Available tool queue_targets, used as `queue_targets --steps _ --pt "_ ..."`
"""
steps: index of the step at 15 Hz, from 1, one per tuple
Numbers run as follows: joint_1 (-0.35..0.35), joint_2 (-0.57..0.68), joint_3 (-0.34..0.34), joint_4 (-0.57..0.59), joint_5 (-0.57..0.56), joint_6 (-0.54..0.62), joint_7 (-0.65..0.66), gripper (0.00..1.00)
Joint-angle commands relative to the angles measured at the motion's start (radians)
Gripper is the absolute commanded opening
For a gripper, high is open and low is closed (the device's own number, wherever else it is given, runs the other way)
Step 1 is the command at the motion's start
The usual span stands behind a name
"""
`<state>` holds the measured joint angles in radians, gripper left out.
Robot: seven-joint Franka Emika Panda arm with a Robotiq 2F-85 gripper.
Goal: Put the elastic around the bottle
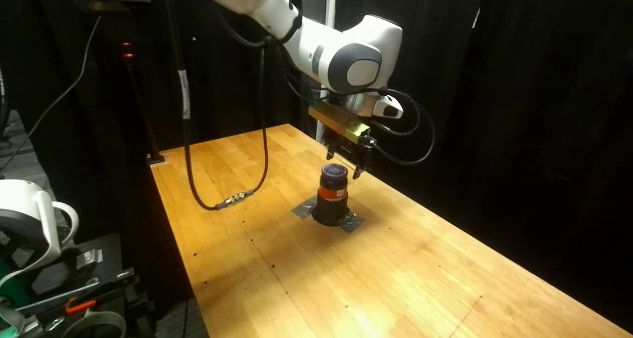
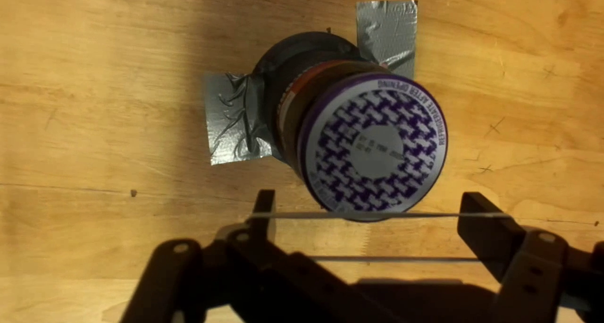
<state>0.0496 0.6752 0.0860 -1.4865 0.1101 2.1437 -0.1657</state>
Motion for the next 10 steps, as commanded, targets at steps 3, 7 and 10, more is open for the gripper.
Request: queue_targets --steps 3,7,10 --pt "0.021 0.067 -0.001 0.067 -0.023 0.000 0.049 1.00" --pt "0.041 0.071 -0.018 0.048 -0.081 -0.028 0.062 1.00" --pt "0.062 0.032 -0.048 -0.021 -0.179 -0.063 0.062 1.00"
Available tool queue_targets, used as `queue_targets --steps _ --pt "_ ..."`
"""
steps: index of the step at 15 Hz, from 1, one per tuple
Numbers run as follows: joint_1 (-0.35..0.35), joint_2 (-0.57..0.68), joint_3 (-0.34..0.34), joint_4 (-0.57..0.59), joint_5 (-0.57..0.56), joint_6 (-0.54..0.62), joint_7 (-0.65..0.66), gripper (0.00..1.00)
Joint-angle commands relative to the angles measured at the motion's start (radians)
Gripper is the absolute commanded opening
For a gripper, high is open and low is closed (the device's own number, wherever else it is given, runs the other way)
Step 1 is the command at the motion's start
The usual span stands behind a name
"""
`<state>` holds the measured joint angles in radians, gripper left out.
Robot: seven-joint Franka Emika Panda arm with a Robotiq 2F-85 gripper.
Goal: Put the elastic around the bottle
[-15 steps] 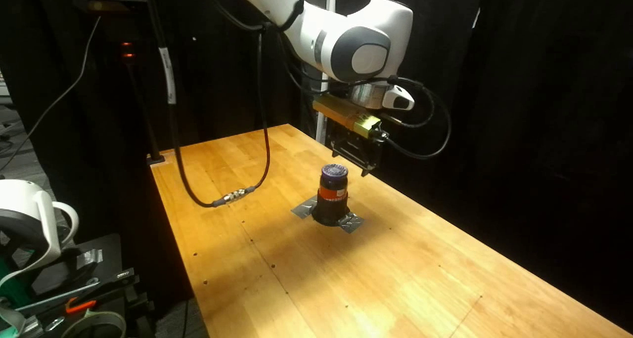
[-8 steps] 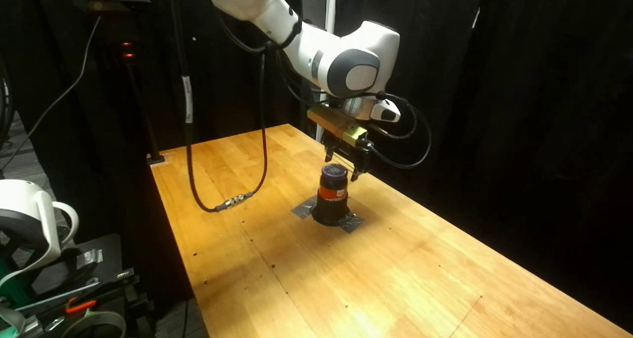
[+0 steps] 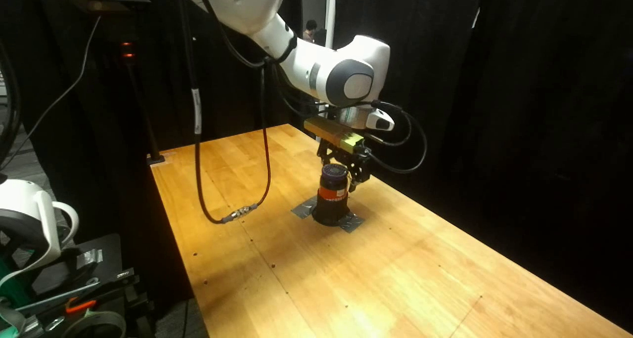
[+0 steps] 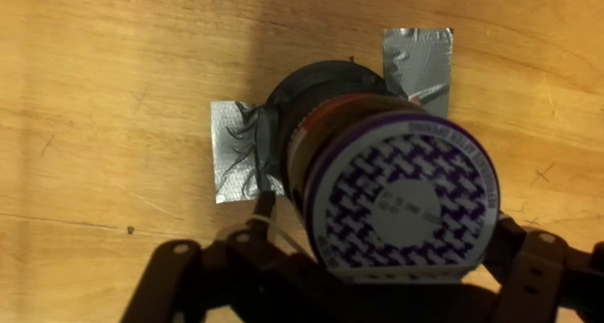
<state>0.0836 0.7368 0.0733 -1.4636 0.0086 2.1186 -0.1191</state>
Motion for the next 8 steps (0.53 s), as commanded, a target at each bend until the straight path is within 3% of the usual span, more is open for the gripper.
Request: queue_targets --steps 1,8 --pt "0.034 -0.048 -0.044 -0.077 -0.110 -0.033 0.018 1.00" --pt "0.068 -0.217 -0.072 -0.354 -0.261 0.117 0.080 1.00"
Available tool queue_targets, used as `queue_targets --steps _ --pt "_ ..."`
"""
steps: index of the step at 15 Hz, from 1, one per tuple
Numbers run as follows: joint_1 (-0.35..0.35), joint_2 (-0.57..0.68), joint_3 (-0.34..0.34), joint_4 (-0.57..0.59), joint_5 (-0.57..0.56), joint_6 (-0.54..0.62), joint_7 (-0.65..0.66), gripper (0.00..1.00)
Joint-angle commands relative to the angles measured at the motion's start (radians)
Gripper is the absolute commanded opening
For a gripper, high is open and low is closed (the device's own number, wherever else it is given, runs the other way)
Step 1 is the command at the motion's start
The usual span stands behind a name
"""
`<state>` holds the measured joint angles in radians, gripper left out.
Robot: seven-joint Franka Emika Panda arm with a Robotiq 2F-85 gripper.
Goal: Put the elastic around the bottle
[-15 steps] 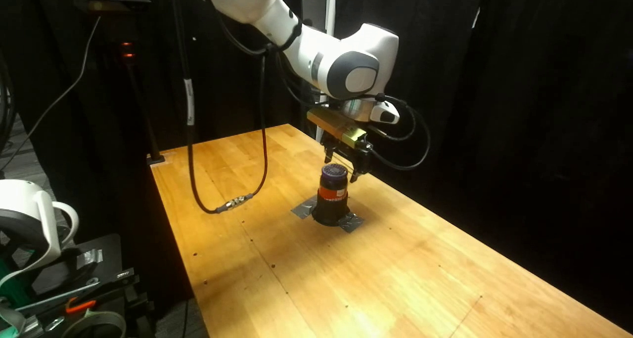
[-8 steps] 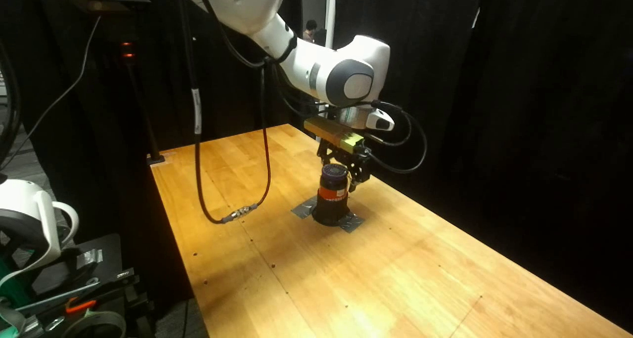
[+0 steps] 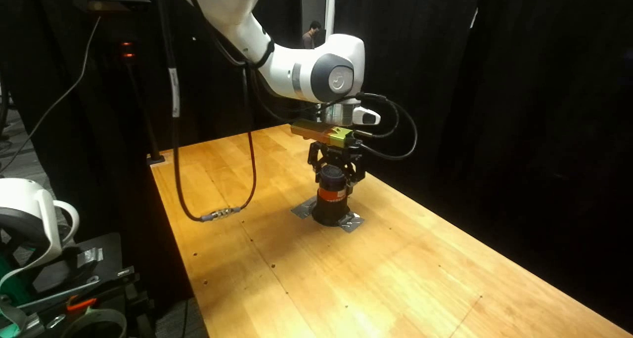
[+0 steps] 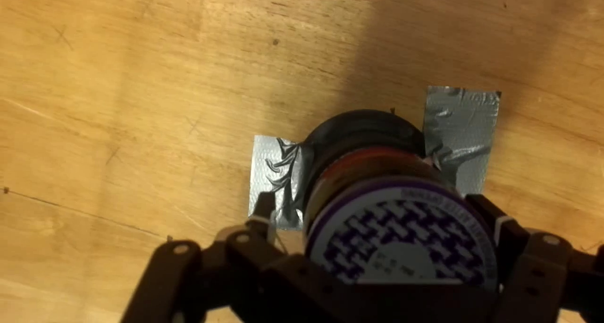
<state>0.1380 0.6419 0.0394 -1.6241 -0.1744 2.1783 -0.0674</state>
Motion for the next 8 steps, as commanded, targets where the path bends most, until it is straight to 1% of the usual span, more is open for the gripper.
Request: queue_targets --steps 1,4,7,8 --pt "0.015 -0.147 -0.038 -0.237 -0.095 0.082 0.034 1.00" --pt "0.007 -0.217 -0.040 -0.351 -0.143 0.144 0.033 1.00" --pt "-0.012 -0.279 -0.044 -0.471 -0.179 0.251 0.020 1.00" --pt "-0.018 -0.296 -0.049 -0.512 -0.197 0.305 0.016 0.98"
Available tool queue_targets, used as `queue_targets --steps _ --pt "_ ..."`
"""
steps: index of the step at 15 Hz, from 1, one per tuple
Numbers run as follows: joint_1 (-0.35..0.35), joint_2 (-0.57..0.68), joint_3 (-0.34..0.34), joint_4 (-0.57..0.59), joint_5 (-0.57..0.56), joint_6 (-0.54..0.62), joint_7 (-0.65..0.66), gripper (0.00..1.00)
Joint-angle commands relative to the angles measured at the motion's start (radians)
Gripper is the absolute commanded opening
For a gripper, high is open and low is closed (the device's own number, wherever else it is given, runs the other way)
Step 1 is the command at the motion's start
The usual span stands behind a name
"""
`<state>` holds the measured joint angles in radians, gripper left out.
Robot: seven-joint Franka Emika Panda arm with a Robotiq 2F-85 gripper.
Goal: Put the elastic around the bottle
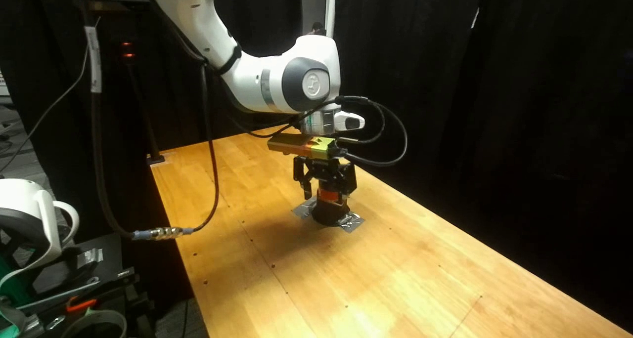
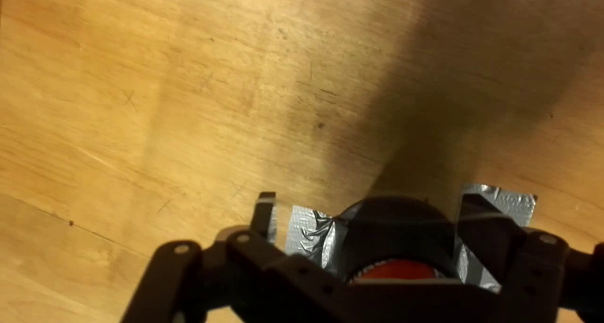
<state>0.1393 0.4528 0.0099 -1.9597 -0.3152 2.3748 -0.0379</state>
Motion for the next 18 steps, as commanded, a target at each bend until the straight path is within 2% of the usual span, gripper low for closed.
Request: queue_targets --steps 1,3,4,6,8,10,11,12,14,16,17,18 --pt "-0.024 -0.124 -0.029 -0.225 -0.081 0.190 -0.008 0.74" --pt "-0.033 -0.148 -0.053 -0.312 -0.128 0.372 0.003 0.70" --pt "-0.057 -0.168 -0.047 -0.338 -0.183 0.467 0.045 0.60" --pt "-0.062 -0.187 -0.089 -0.404 -0.294 0.654 0.125 0.45" --pt "-0.019 -0.195 -0.199 -0.449 -0.449 0.836 0.246 0.30" --pt "0.070 -0.183 -0.372 -0.461 -0.553 1.018 0.316 0.17" --pt "0.104 -0.168 -0.444 -0.464 -0.528 1.112 0.279 0.15" --pt "0.151 -0.147 -0.510 -0.484 -0.454 1.204 0.222 0.13" --pt "0.154 -0.114 -0.533 -0.541 -0.353 1.375 0.131 0.12" --pt "0.151 -0.069 -0.527 -0.596 -0.305 1.533 0.081 0.14" --pt "-0.021 -0.076 -0.336 -0.631 -0.255 1.564 -0.022 0.16" --pt "-0.050 -0.050 -0.302 -0.642 -0.266 1.611 -0.030 0.15"
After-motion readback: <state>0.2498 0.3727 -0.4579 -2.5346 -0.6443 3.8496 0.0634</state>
